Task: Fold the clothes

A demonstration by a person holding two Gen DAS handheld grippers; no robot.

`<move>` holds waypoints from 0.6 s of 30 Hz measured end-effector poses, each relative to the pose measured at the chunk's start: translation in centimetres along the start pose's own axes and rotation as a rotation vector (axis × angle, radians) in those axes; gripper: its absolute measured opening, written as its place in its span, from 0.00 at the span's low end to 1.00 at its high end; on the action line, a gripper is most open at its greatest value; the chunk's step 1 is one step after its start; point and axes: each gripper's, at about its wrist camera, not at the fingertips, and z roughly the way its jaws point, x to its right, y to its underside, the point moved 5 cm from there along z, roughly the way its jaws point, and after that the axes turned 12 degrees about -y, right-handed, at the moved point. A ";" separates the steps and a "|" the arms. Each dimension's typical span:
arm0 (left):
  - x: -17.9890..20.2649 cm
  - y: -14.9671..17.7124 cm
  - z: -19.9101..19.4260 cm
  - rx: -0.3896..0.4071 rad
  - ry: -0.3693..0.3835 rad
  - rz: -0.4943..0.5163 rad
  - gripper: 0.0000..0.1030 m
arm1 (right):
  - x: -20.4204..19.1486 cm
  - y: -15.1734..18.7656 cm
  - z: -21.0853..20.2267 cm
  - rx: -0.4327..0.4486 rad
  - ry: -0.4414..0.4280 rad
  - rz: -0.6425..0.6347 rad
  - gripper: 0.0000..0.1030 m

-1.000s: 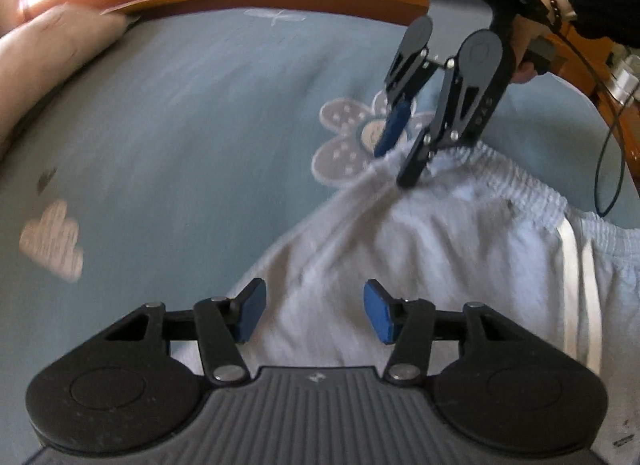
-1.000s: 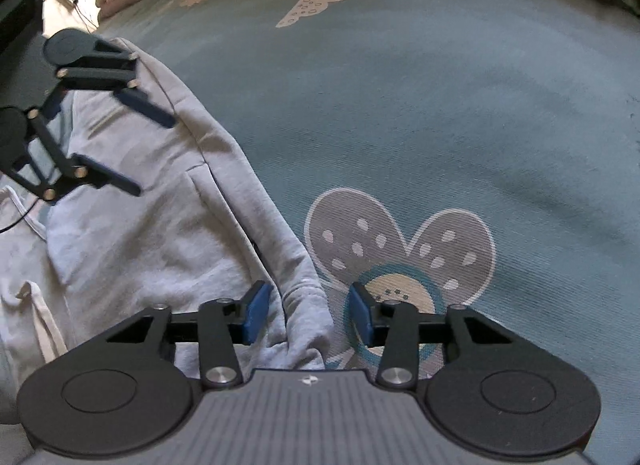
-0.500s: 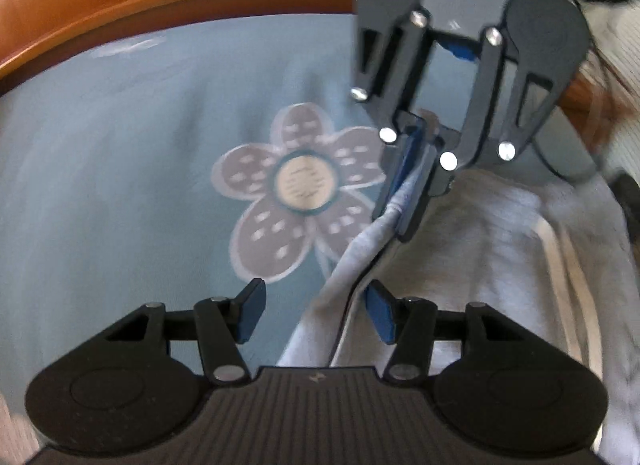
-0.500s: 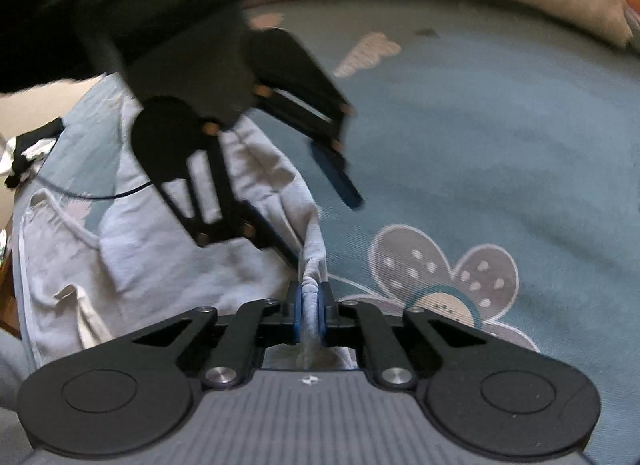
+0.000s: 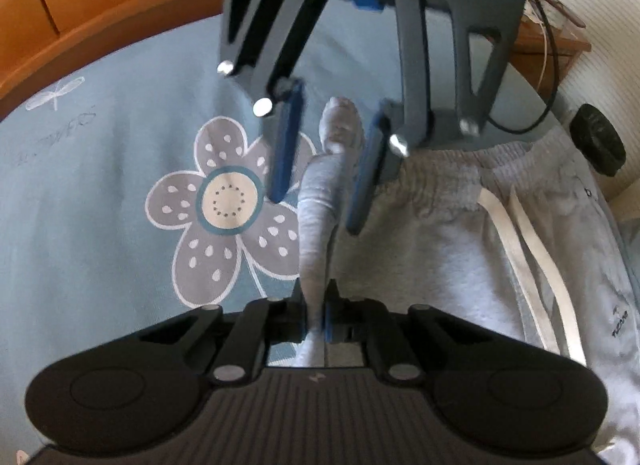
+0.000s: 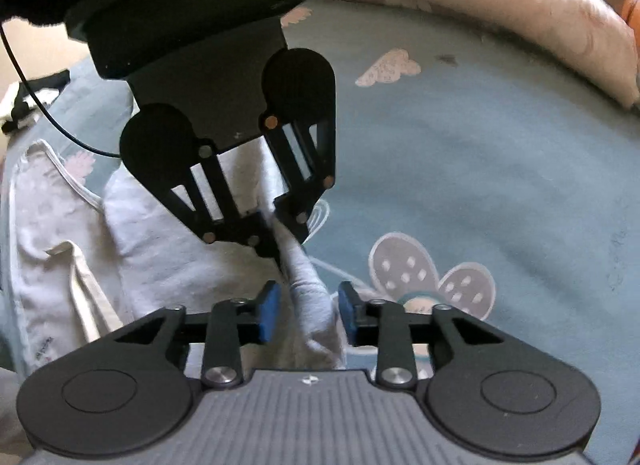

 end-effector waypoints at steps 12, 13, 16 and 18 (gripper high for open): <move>-0.5 0.7 -2.2 0.023 -0.050 0.025 0.24 | -0.8 0.3 4.2 -0.144 -0.033 -0.081 0.09; -0.6 1.3 -2.5 0.014 -0.040 0.018 0.24 | -1.0 0.2 4.0 -0.139 -0.033 -0.083 0.09; -1.2 3.3 -2.2 -0.060 -0.018 0.021 0.24 | -1.1 0.1 3.4 -0.129 -0.027 -0.086 0.09; -1.7 5.0 -1.9 -0.116 -0.002 0.019 0.23 | -1.1 0.0 3.0 -0.120 -0.022 -0.085 0.09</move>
